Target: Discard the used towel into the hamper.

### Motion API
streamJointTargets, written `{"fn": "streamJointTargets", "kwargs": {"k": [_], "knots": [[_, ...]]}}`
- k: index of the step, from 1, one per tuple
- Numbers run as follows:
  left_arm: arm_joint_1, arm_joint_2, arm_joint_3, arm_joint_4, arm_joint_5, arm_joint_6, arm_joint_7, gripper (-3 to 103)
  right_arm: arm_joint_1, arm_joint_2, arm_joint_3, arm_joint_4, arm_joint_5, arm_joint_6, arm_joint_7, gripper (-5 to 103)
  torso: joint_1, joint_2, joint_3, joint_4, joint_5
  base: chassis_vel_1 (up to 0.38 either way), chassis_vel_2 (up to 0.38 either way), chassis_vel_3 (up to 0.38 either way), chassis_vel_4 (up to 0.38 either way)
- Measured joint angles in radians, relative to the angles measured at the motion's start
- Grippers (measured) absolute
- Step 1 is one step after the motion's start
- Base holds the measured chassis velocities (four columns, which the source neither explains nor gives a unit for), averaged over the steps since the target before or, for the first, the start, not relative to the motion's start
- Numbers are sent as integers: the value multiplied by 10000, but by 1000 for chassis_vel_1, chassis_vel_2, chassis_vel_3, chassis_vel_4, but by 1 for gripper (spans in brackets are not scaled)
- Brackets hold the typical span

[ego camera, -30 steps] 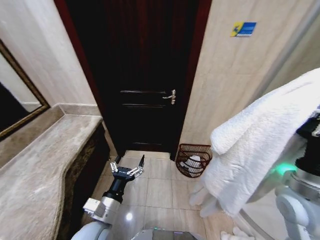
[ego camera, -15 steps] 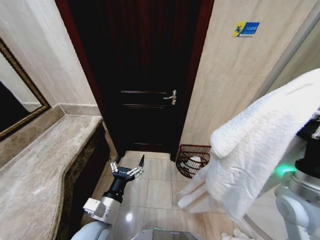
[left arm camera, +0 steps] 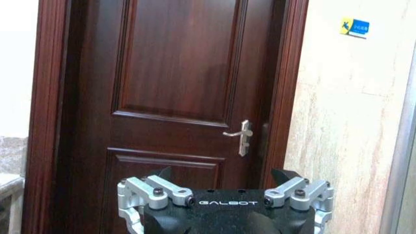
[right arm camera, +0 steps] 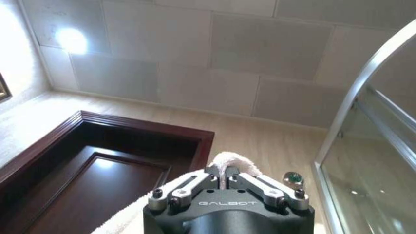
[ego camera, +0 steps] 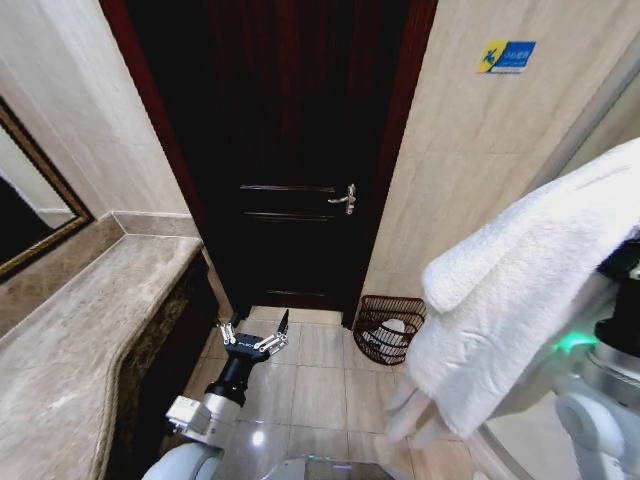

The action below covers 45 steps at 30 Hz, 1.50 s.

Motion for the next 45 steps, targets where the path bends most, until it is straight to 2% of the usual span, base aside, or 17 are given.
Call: {"fn": "streamJointTargets", "kwargs": {"k": [32,39,45], "knots": [[-1,0,0,0,0,0,0,100,108,-184,-97,0,69,-104,264,4,7,-3,2,3,1,-121,116,118,-117],[0,0,0,0,0,0,0,100,1114,-973,-87,1,455,-615,392,4,-5,0,-1,0,-1,-4,8,5,-15],[0,-1,-1,0,0,0,0,100,2088,-1632,-152,-523,750,-759,414,4,-4,1,-1,1,2,0,0,0,0]]}}
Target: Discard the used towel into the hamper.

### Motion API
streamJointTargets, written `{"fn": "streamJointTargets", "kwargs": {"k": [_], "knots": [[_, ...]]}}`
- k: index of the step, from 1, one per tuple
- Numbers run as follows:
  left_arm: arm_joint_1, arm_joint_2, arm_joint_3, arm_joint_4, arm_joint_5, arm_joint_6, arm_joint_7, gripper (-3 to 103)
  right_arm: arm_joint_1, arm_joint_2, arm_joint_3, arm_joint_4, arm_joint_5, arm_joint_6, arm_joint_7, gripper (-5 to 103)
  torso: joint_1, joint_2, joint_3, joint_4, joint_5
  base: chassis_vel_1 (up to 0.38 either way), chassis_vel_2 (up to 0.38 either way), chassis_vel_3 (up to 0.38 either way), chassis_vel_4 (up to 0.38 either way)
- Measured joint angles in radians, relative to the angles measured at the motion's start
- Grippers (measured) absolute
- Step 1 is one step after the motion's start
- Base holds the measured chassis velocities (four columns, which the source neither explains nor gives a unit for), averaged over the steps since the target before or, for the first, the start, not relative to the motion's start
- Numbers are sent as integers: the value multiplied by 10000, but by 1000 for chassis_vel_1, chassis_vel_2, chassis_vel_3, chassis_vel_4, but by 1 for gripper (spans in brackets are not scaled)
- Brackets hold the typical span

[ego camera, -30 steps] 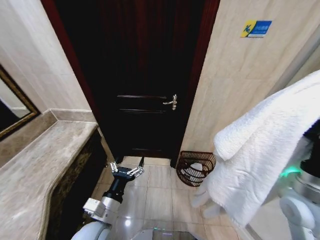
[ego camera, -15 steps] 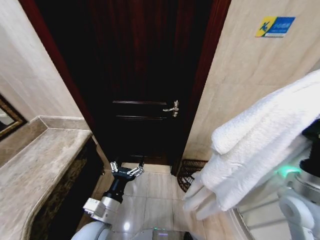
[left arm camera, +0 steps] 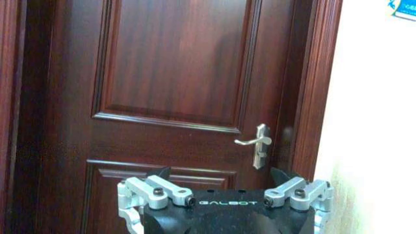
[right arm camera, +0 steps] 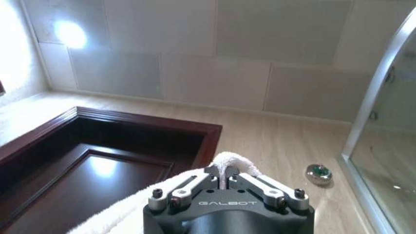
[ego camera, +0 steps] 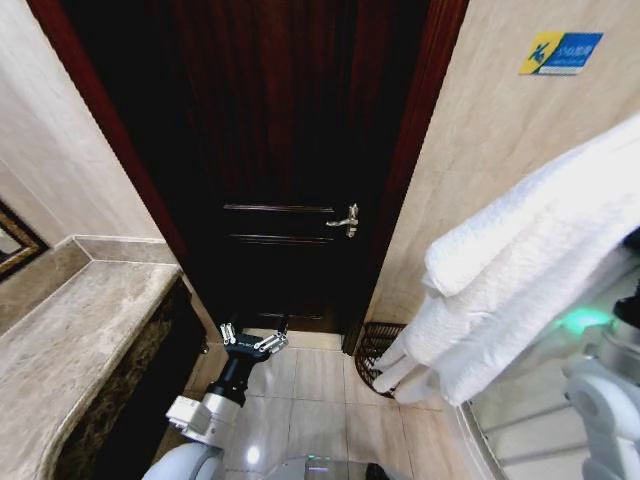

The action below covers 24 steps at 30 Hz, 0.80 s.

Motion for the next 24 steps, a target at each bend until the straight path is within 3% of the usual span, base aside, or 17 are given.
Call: {"fn": "streamJointTargets", "kwargs": {"k": [4,11,24], "knots": [[0,1,1,0,0,0,1,100,1163,-719,-176,-775,170,-109,60,4,5,0,1,0,-2,0,0,0,0],[0,1,1,0,0,0,1,100,2376,-1303,-487,-1892,242,-116,70,4,5,-1,2,1,-2,0,0,0,0],[0,0,1,0,0,0,0,100,4630,-1602,-1226,-3705,103,-150,-18,4,5,-1,2,0,-2,0,0,0,0]]}}
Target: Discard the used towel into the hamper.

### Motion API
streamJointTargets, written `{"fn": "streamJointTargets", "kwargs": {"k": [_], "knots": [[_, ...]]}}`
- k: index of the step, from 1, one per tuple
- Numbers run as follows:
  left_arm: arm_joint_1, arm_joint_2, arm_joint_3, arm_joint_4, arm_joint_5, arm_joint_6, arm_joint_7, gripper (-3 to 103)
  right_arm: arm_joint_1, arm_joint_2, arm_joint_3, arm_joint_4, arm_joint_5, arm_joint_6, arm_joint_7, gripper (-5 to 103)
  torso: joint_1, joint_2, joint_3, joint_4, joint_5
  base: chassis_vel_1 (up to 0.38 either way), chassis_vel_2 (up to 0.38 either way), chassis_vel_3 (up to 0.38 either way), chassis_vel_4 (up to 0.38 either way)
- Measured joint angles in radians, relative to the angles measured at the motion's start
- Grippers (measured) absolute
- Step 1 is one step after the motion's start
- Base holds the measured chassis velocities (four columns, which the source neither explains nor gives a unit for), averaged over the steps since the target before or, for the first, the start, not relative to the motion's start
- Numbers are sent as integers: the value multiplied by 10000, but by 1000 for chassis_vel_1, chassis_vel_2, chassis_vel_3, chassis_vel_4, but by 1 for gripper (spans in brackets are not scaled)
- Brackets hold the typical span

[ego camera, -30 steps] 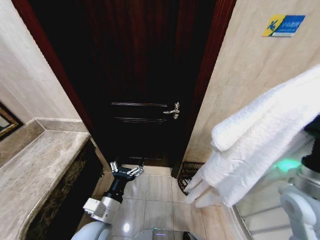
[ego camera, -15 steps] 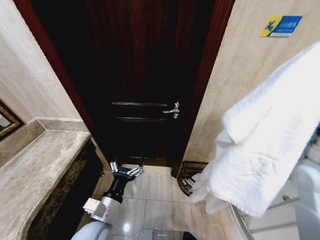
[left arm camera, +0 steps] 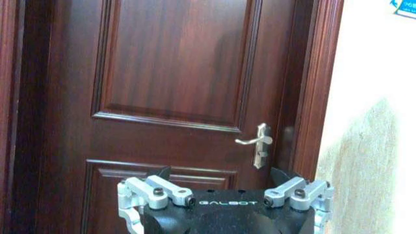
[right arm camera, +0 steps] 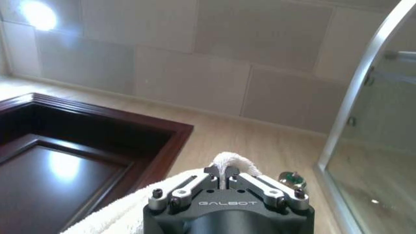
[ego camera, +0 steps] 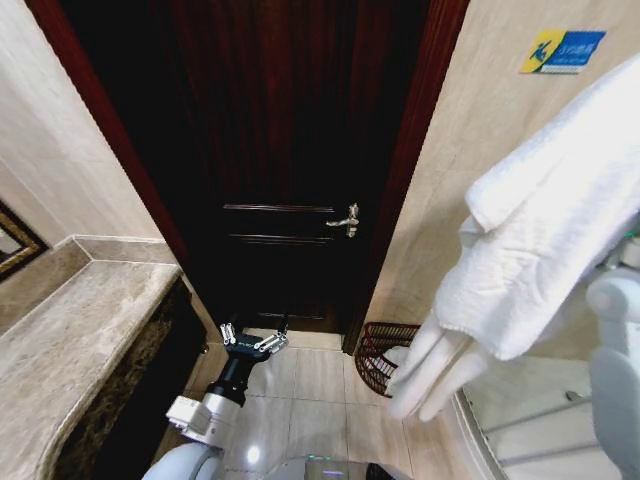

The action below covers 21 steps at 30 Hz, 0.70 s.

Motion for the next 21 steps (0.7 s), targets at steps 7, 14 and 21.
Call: {"fn": "streamJointTargets", "kwargs": {"k": [7,14,21], "knots": [[0,1,1,0,0,0,0,100,1408,-201,-406,-965,-47,46,-151,4,-1,0,0,-1,-1,0,0,0,0],[0,1,0,0,0,0,0,100,2088,389,-1043,-1514,-468,227,-223,4,-1,-1,0,0,0,0,0,0,0],[0,1,0,0,0,0,0,100,2096,1237,-1503,-2103,-1077,665,-324,4,-1,-1,-1,0,0,0,0,0,0]]}}
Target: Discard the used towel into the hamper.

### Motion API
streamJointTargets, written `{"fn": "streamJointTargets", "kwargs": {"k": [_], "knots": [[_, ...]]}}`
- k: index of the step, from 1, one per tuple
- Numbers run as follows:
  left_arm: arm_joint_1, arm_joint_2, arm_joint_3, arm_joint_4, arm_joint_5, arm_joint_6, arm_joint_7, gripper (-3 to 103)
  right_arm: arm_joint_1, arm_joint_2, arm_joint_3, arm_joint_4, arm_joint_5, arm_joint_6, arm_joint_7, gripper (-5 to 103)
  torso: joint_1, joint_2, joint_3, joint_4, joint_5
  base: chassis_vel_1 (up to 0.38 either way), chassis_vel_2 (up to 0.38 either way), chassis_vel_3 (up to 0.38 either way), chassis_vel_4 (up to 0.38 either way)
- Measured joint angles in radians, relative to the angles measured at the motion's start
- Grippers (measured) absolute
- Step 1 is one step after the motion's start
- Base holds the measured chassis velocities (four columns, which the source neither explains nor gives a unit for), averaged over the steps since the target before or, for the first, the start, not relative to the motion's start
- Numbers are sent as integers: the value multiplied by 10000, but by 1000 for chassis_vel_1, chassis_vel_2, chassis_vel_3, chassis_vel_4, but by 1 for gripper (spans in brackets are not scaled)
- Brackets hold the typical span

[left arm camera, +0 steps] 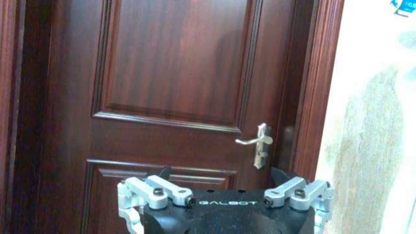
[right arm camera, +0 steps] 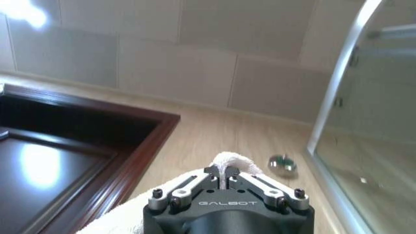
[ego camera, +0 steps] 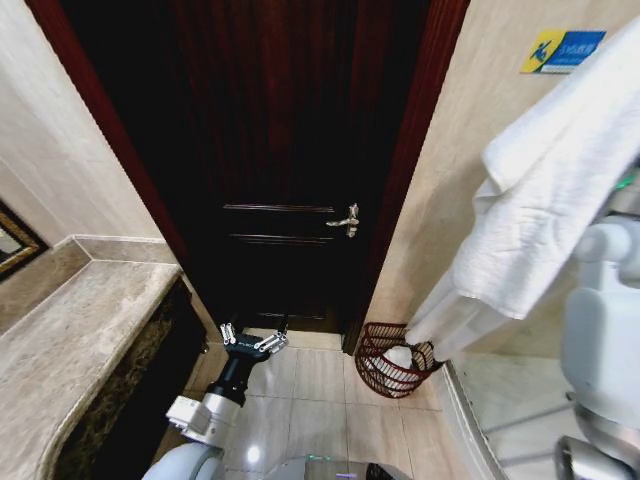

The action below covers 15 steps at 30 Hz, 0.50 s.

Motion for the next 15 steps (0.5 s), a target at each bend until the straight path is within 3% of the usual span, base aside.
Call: {"fn": "streamJointTargets", "kwargs": {"k": [15], "knots": [[0,0,0,0,0,0,0,100,-515,1069,-393,-1117,-530,1033,-569,4,0,0,-2,1,-6,0,0,0,0]]}}
